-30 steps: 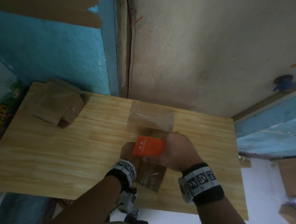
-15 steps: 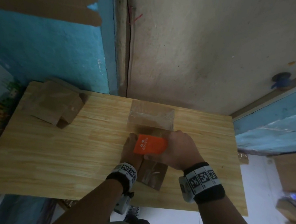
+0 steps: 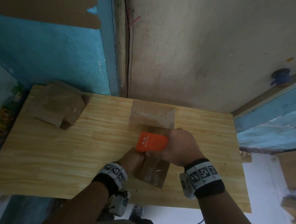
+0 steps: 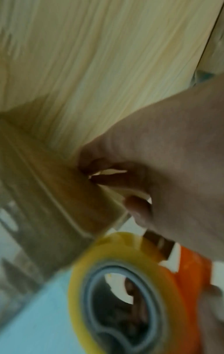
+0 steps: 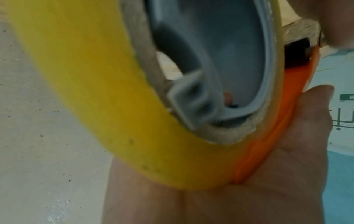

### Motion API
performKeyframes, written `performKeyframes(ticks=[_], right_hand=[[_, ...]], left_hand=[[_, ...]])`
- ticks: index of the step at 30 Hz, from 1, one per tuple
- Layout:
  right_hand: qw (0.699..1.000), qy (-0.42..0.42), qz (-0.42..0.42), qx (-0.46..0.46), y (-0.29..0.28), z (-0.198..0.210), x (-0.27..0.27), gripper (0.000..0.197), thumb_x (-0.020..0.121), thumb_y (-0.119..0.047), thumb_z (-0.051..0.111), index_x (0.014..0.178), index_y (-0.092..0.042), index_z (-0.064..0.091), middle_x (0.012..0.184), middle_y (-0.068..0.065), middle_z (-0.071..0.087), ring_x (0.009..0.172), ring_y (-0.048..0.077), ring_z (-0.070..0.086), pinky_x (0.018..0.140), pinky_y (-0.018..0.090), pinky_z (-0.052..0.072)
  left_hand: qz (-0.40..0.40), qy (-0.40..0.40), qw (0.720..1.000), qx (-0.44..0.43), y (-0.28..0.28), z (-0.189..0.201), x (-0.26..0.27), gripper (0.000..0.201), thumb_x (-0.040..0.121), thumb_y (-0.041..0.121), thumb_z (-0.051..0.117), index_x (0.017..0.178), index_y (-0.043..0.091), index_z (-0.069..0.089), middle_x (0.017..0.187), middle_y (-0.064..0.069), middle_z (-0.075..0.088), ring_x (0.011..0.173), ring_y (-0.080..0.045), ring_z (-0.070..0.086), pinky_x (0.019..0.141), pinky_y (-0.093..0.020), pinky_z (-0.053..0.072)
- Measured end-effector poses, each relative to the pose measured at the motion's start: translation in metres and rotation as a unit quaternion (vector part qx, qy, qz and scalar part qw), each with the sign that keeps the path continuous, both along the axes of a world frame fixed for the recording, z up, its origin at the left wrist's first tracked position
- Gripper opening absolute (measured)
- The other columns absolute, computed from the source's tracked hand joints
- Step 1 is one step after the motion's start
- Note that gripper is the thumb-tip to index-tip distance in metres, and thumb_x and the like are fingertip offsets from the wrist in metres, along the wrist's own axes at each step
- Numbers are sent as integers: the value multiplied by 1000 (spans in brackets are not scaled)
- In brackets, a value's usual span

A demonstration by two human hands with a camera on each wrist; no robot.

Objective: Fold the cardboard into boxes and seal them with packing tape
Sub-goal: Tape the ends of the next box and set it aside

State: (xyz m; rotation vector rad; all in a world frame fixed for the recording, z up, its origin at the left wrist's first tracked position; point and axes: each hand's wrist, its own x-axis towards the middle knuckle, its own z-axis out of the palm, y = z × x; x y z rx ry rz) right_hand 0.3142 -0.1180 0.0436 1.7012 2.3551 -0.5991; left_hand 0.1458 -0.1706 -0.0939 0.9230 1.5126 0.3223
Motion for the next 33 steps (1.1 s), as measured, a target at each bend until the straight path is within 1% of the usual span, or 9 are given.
performKeyframes(ticks=[3, 6, 8, 11, 13, 17, 20, 24, 33], right_hand=[[1000, 11, 4, 6, 1, -3, 1, 74, 58, -100, 58, 83, -30, 63, 74, -13, 62, 68, 8, 60, 63, 27, 51], [1000, 9, -1, 1, 2, -6, 1, 83, 53, -104, 55, 91, -31, 65, 80, -12, 65, 73, 9, 63, 71, 33, 59], [1000, 2, -4, -3, 3, -7, 2, 88, 50, -106, 54, 94, -31, 65, 83, -10, 65, 75, 11, 63, 73, 36, 60], [1000, -8, 1, -24, 6, -7, 4, 91, 48, -106, 54, 100, -32, 64, 87, -10, 65, 80, 13, 64, 77, 38, 60], [999, -16, 2, -34, 7, -5, 11, 94, 48, -106, 54, 107, -34, 63, 92, -11, 65, 84, 14, 63, 80, 37, 58], [997, -64, -12, -51, 4, 3, 41, 77, 56, -99, 64, 92, -31, 60, 86, -10, 61, 81, 13, 61, 73, 34, 53], [995, -31, -43, -81, -6, -4, 65, 77, 60, -96, 67, 101, -31, 67, 92, -11, 68, 82, 11, 67, 81, 39, 61], [987, 42, -95, -121, -18, -22, 89, 62, 65, -85, 76, 98, -32, 69, 83, -9, 74, 66, 5, 71, 74, 39, 66], [973, 121, -133, -142, -25, -36, 110, 51, 62, -74, 81, 93, -35, 70, 77, -10, 77, 59, 2, 71, 66, 32, 65]], left_hand=[[-19, -78, 996, -30, 2, 6, 8, 18, 97, 2, 64, 91, 19, 61, 82, 2, 67, 76, -10, 64, 68, -17, 48], [-17, -138, 989, 51, -12, -1, 22, 57, 72, 27, 94, 121, 31, 66, 112, 9, 75, 106, -7, 70, 90, -27, 56], [10, -116, 988, 102, -16, -10, 36, 62, 61, 35, 98, 116, 33, 70, 111, 10, 76, 105, -6, 71, 94, -32, 56], [51, -117, 985, 116, -18, -13, 40, 55, 61, 31, 99, 109, 30, 72, 105, 10, 78, 97, -2, 72, 86, -21, 56], [81, -137, 983, 92, -17, -13, 36, 67, 53, 40, 101, 112, 25, 74, 107, 8, 79, 101, -11, 74, 90, -32, 59], [147, -161, 975, 30, -17, -11, 39, 71, 50, 23, 103, 115, 21, 74, 100, 3, 80, 96, -18, 77, 89, -41, 61], [149, -157, 976, 31, -18, -11, 40, 81, 41, 35, 105, 116, 29, 74, 102, 5, 80, 99, -18, 76, 94, -46, 60], [138, -156, 977, 51, -20, -7, 41, 85, 40, 47, 105, 118, 31, 74, 105, 7, 79, 100, -16, 75, 94, -47, 60], [135, -126, 981, 59, -16, -20, 42, 97, 39, 46, 105, 128, 33, 68, 106, 11, 79, 97, -10, 75, 87, -38, 62]])
